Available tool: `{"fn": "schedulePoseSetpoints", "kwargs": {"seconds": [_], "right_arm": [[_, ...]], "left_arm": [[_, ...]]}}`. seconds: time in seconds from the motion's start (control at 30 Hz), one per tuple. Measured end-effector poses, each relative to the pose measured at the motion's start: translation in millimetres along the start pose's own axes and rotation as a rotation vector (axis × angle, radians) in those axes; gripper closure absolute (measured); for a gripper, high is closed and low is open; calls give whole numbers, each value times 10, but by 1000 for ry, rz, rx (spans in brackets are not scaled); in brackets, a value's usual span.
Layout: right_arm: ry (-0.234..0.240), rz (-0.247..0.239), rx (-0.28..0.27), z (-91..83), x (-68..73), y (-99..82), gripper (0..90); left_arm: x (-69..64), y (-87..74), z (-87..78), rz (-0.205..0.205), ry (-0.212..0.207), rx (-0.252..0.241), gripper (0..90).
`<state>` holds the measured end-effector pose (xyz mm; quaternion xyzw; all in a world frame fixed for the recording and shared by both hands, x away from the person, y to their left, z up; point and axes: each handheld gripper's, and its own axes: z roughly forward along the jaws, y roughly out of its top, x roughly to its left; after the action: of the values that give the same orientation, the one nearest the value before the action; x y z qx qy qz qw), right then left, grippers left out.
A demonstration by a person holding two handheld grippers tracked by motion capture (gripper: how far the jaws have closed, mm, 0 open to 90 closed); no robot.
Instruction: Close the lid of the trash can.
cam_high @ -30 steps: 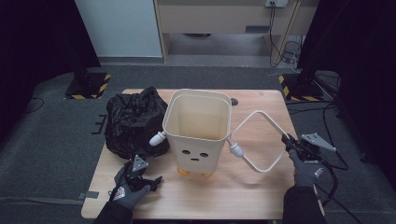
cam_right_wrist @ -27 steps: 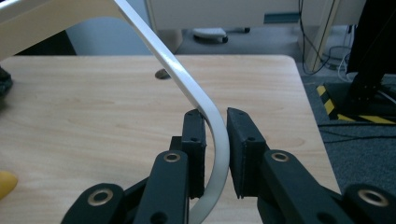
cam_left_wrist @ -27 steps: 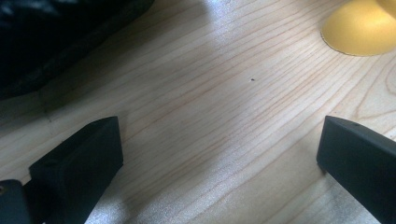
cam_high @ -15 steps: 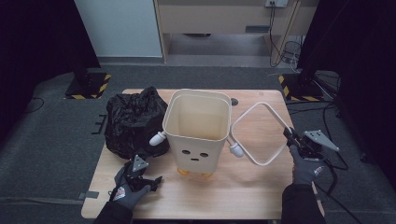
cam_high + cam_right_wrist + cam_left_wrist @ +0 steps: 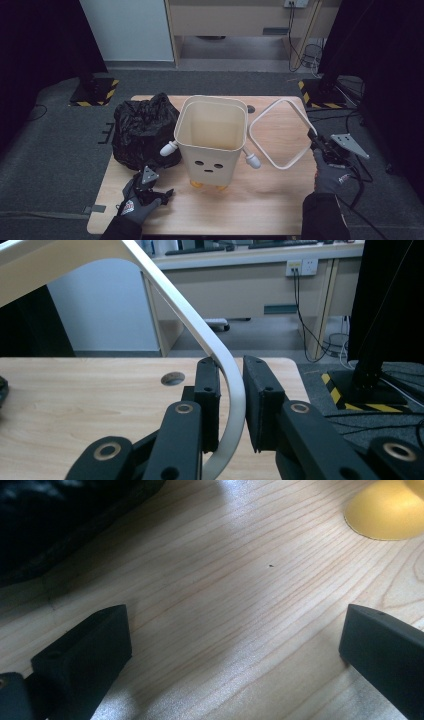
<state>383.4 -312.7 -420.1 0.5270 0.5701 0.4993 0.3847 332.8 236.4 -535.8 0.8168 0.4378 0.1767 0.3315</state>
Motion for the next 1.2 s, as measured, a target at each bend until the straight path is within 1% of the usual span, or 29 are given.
{"fn": "schedulePoseSetpoints", "kwargs": {"seconds": [0.13, 0.47, 0.53, 0.63, 0.87, 1.2], "right_arm": [[-2, 7, -21, -8, 23, 79, 781], [-9, 0, -72, -22, 82, 303, 781], [-12, -6, -83, -26, 94, 338, 781], [-13, 2, -94, -37, 109, 384, 781], [-16, 3, -125, -55, 137, 499, 781], [-9, 4, -173, -94, 186, 695, 781]], "left_arm": [[0, 0, 0, 0, 0, 0, 0], [0, 0, 0, 0, 0, 0, 0], [0, 0, 0, 0, 0, 0, 0], [0, 0, 0, 0, 0, 0, 0], [0, 0, 0, 0, 0, 0, 0], [0, 0, 0, 0, 0, 0, 0]]}}
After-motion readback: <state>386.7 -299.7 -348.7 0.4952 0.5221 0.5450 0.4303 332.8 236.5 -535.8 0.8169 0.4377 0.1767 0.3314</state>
